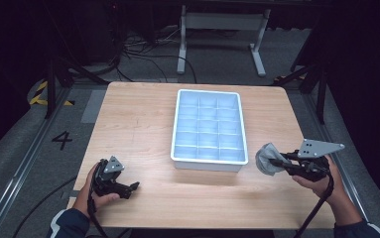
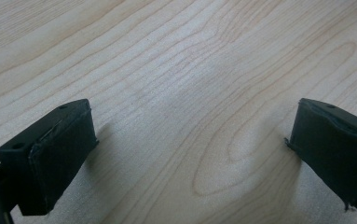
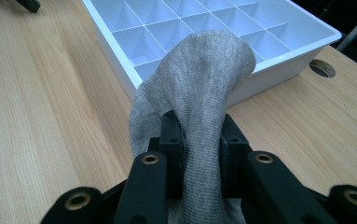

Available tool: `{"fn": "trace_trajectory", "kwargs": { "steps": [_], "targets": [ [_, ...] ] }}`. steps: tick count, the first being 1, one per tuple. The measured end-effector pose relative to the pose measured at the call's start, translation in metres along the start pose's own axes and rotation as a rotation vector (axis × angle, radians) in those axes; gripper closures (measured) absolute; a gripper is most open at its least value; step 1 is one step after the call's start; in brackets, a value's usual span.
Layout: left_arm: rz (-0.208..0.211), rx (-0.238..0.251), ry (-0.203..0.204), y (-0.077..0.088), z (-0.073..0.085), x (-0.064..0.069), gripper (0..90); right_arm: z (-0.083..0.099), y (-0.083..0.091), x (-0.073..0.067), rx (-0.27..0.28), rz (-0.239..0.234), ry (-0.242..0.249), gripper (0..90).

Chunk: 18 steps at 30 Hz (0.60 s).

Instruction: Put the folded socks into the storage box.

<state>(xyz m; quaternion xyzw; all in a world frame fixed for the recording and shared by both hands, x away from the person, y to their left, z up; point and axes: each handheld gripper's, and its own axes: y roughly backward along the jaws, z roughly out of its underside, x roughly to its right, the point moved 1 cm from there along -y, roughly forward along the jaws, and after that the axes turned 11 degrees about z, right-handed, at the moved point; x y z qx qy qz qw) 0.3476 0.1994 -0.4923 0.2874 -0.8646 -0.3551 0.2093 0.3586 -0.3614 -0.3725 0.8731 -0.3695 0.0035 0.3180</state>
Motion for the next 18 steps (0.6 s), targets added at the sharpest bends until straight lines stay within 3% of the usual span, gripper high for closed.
{"fn": "trace_trajectory", "kwargs": {
  "steps": [18],
  "targets": [
    [-0.001,0.0,0.0,0.0,0.0,0.0,0.4,-0.02,-0.007,0.002,0.018,-0.007,0.02,76.4]
  ]
}}
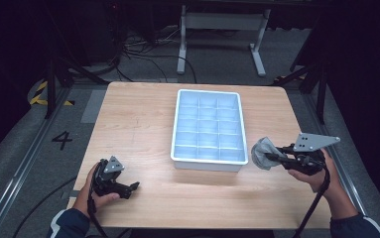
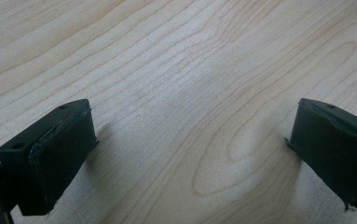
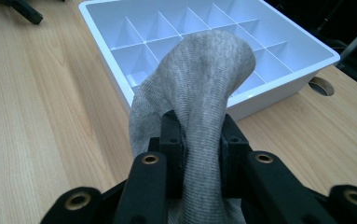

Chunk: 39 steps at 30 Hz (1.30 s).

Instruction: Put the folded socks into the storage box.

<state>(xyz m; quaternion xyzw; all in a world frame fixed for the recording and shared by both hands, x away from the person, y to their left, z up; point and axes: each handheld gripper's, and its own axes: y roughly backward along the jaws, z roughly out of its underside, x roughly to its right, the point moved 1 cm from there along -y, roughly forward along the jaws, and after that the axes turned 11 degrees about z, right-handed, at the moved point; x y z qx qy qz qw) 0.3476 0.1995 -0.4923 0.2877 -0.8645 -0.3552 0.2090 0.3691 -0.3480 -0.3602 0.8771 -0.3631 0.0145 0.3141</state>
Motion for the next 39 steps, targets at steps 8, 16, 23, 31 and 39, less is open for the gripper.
{"fn": "trace_trajectory", "kwargs": {
  "steps": [8,16,23,31,39],
  "targets": [
    [-0.002,-0.001,-0.005,0.0,0.0,0.0,0.5,-0.009,-0.007,0.0,-0.002,-0.003,0.012,76.4],
    [0.0,0.0,0.0,0.0,0.0,0.0,0.4,-0.02,-0.016,0.001,-0.003,-0.002,0.017,76.4],
    [0.001,0.0,0.0,0.0,0.0,0.0,0.4,-0.032,-0.027,0.0,-0.009,-0.001,0.035,76.4],
    [0.001,0.0,0.001,0.0,0.0,0.0,0.5,-0.041,-0.039,-0.003,-0.022,-0.01,0.049,76.4],
    [0.001,0.001,0.0,0.0,0.0,0.0,0.5,-0.051,-0.057,-0.003,-0.056,-0.003,0.08,76.4]
  ]
}}
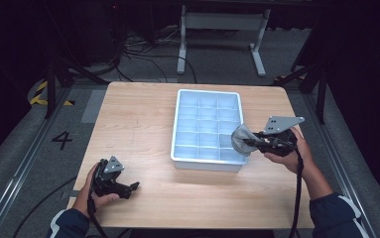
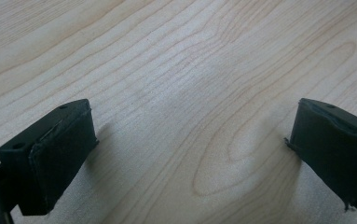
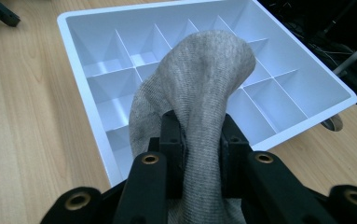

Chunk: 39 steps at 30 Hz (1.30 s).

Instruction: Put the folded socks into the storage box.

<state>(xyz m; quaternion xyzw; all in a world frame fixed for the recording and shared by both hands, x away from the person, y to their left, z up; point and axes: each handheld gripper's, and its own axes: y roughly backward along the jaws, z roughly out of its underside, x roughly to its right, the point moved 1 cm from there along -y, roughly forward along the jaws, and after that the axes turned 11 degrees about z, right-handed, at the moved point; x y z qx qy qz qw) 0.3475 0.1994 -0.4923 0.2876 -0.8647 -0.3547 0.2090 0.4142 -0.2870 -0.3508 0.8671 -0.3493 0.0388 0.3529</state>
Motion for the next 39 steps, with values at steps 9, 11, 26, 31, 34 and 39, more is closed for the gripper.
{"fn": "trace_trajectory", "kwargs": {
  "steps": [9,11,26,31,34,39],
  "targets": [
    [-0.001,0.003,0.0,0.001,0.001,0.0,0.7,-0.009,-0.011,0.002,-0.022,0.0,0.018,76.4],
    [-0.001,0.004,0.0,0.0,0.001,0.0,0.7,-0.011,-0.014,0.002,-0.029,0.005,0.017,76.3],
    [-0.001,0.002,-0.001,0.001,0.001,0.0,0.8,-0.019,-0.045,-0.002,-0.093,0.027,0.052,76.4],
    [-0.001,0.002,-0.001,0.001,0.001,0.0,0.8,-0.018,-0.056,-0.002,-0.139,0.056,0.071,76.4],
    [-0.001,0.003,0.0,0.001,0.001,0.0,0.8,-0.017,-0.06,-0.002,-0.162,0.069,0.079,76.4],
    [-0.001,0.003,0.0,0.001,0.001,0.0,0.8,-0.016,-0.068,-0.002,-0.201,0.085,0.106,76.4]
  ]
}}
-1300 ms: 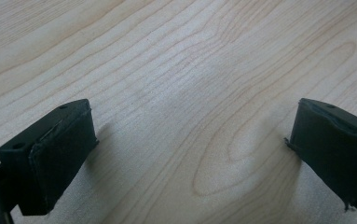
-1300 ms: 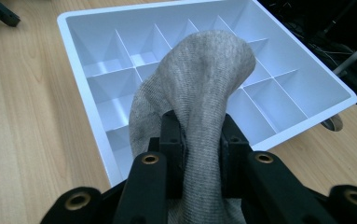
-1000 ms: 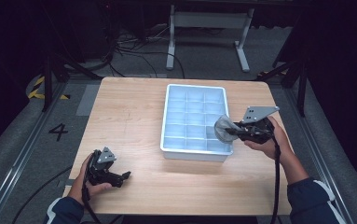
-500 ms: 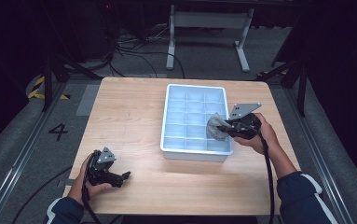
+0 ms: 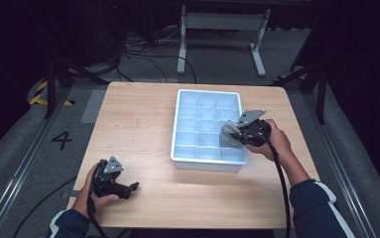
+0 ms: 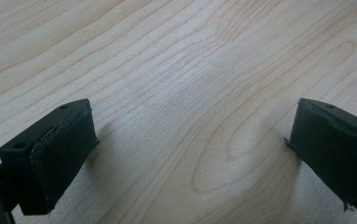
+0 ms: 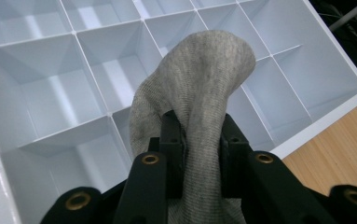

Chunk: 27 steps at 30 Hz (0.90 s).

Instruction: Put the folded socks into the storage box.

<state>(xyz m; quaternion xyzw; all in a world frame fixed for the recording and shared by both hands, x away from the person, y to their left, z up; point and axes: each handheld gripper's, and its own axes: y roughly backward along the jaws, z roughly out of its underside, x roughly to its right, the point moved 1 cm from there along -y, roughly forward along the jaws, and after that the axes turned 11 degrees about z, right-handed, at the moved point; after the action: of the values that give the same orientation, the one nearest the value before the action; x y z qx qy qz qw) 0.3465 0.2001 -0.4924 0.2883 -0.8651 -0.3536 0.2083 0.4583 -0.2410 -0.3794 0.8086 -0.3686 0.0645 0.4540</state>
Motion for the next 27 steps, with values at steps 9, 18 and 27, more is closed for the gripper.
{"fn": "trace_trajectory", "kwargs": {
  "steps": [9,18,27],
  "targets": [
    [0.0,0.0,0.0,0.0,0.0,0.0,0.8,-0.002,-0.01,-0.005,-0.057,-0.002,0.065,76.4],
    [0.0,0.0,0.0,0.0,0.0,0.0,0.8,-0.004,-0.018,-0.01,-0.116,-0.042,0.139,75.8],
    [0.0,0.0,0.0,0.0,0.0,0.0,0.8,-0.01,-0.029,-0.009,-0.19,-0.095,0.199,75.7]
  ]
}}
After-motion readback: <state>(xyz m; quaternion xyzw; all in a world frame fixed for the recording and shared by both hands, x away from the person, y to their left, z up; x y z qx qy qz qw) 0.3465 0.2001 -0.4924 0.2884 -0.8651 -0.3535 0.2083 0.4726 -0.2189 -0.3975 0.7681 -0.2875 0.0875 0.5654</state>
